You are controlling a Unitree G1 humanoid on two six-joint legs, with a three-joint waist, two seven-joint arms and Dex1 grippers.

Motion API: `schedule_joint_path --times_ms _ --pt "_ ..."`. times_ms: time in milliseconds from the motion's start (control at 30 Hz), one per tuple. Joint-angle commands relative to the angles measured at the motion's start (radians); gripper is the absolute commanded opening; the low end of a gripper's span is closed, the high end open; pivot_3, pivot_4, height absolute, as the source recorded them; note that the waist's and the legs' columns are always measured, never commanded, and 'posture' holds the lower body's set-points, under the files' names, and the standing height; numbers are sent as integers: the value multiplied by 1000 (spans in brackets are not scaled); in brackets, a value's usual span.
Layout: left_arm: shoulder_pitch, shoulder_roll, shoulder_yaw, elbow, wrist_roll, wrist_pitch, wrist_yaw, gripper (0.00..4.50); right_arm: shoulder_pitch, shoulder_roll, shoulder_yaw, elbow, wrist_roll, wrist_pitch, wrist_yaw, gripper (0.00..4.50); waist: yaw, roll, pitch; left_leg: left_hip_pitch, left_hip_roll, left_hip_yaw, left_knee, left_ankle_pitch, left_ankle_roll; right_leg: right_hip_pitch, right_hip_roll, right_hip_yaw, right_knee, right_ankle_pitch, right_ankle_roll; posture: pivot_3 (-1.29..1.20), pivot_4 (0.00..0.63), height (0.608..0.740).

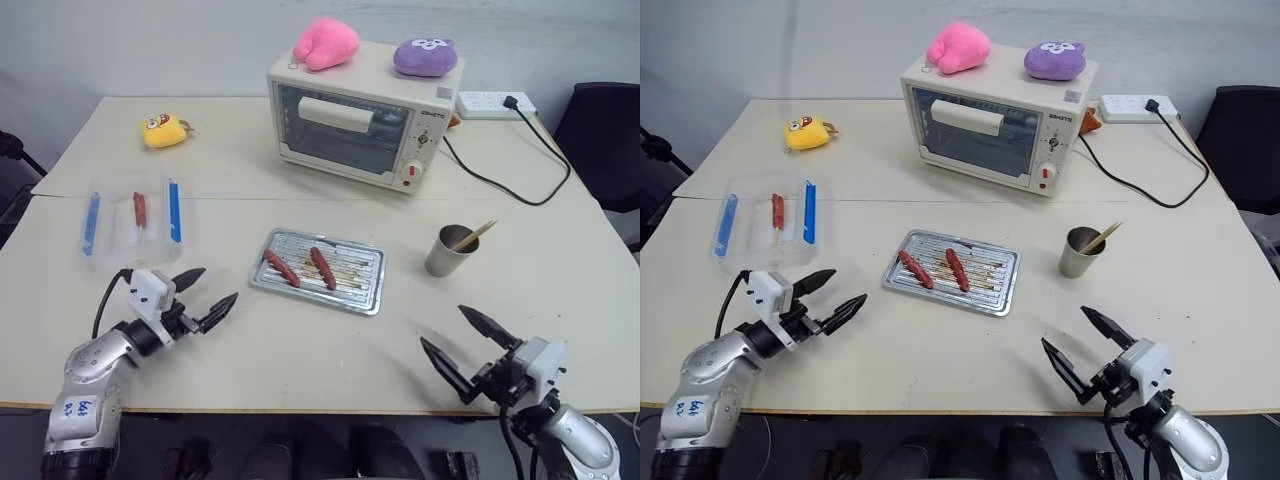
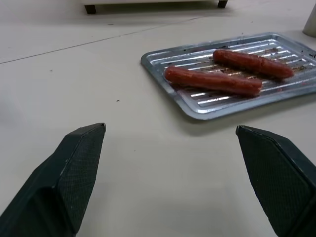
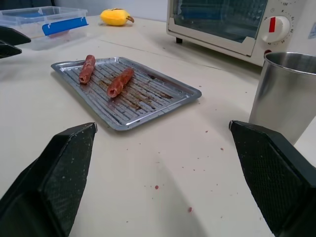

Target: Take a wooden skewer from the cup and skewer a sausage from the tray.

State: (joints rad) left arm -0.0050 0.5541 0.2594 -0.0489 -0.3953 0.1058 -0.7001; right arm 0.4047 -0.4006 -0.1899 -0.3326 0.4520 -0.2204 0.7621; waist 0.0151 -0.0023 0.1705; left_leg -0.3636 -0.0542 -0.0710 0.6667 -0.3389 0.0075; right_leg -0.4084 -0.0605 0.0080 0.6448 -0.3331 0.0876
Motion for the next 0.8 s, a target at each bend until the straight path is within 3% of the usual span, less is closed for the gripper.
schedule_joint_path --times_ms 33,167,300,433,567,667,800 --pt "-18 25 10 -12 17 -9 -3 4475 -2 2 -21 -35 28 -10 -6 4500 2 0 0 0 0 0 0 0 0 0 0 0 0 0 0 0 150 740" --pt "-24 10 9 -51 -103 56 -82 4475 2 -12 -44 -71 48 12 -15 4500 8 0 0 0 0 0 0 0 0 0 0 0 0 0 0 0 150 740" --pt "-45 53 35 -62 -189 101 -190 4475 25 -66 -138 -120 114 56 -14 4500 7 0 0 0 0 0 1 0 0 0 0 0 0 0 0 0 150 740" --pt "-61 150 34 -77 -166 64 -303 4475 87 -149 -258 -160 204 119 34 4500 8 0 0 0 0 0 1 0 0 0 0 0 0 0 0 0 150 740" --pt "-27 235 51 -111 -243 149 -412 4475 121 -185 -357 -119 235 152 53 4500 6 0 0 0 0 0 0 0 0 1 0 0 -1 0 0 0 150 740" --pt "-29 247 42 -129 -273 194 -423 4475 77 -209 -379 -29 255 186 81 4500 6 0 0 2 0 0 -1 0 0 3 0 1 -1 0 0 0 150 740" --pt "-49 207 10 -171 -288 223 -397 4475 -90 -268 -349 111 275 257 123 4500 4 2 1 10 1 0 -2 -1 2 13 -1 0 -3 0 -1 0 150 740"
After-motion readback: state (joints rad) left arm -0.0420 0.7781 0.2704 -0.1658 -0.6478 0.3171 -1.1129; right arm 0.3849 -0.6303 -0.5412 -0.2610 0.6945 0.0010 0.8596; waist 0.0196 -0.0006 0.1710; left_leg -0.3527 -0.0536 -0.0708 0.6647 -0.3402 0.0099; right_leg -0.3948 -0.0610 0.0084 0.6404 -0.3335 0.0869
